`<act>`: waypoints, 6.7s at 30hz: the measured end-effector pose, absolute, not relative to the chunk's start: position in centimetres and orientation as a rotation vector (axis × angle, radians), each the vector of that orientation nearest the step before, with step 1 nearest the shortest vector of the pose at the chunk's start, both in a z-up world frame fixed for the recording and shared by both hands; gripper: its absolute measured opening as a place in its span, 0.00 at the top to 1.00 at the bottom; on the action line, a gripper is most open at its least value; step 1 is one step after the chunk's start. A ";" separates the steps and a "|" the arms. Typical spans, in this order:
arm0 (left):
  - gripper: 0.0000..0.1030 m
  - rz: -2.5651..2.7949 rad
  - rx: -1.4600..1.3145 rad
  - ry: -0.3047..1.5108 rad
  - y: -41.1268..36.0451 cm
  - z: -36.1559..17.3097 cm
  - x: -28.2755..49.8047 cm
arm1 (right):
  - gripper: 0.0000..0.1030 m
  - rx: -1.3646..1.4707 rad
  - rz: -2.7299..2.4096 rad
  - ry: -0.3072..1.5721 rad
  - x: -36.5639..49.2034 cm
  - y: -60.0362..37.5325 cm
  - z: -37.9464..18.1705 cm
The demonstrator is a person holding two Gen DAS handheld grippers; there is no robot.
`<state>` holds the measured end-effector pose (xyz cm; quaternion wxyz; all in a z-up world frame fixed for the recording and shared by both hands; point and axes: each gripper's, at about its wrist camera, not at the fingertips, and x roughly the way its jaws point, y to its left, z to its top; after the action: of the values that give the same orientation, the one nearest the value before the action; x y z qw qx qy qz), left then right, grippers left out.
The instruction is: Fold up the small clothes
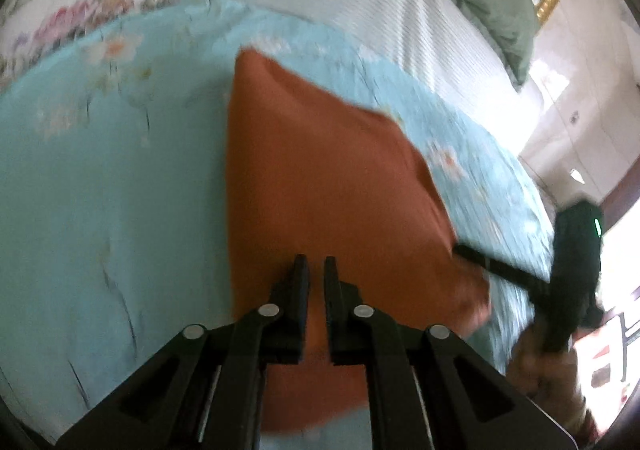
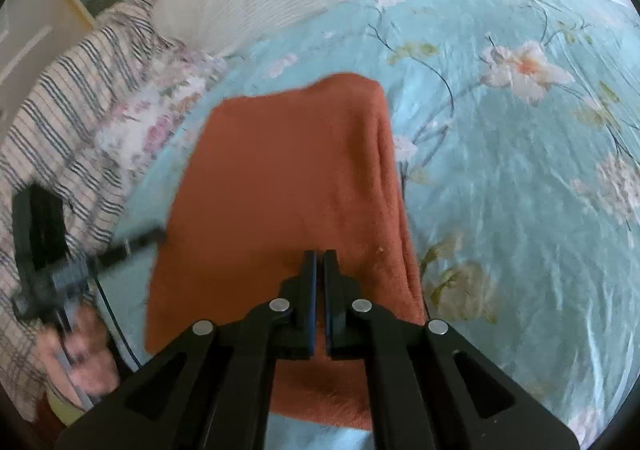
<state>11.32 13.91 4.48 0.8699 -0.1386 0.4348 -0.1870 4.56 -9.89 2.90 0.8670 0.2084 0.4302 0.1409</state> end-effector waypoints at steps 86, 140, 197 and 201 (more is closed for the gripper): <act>0.19 0.059 0.155 0.836 13.8 8.6 -3.1 | 0.06 0.152 0.329 0.867 -9.3 -6.9 8.1; 0.18 0.039 0.175 0.864 10.6 8.1 -2.3 | 0.03 0.129 0.352 0.890 -7.0 -5.9 9.2; 0.18 0.020 0.142 0.860 10.6 8.7 -2.5 | 0.03 0.133 0.355 0.879 -6.7 -6.4 9.2; 0.18 0.018 0.141 0.860 10.5 8.8 -2.4 | 0.03 0.133 0.356 0.877 -6.8 -6.2 9.3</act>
<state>-2.44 10.52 8.75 0.9066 0.0683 0.4163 0.0089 -6.75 -6.15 9.25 0.8879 0.0638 0.4221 0.1713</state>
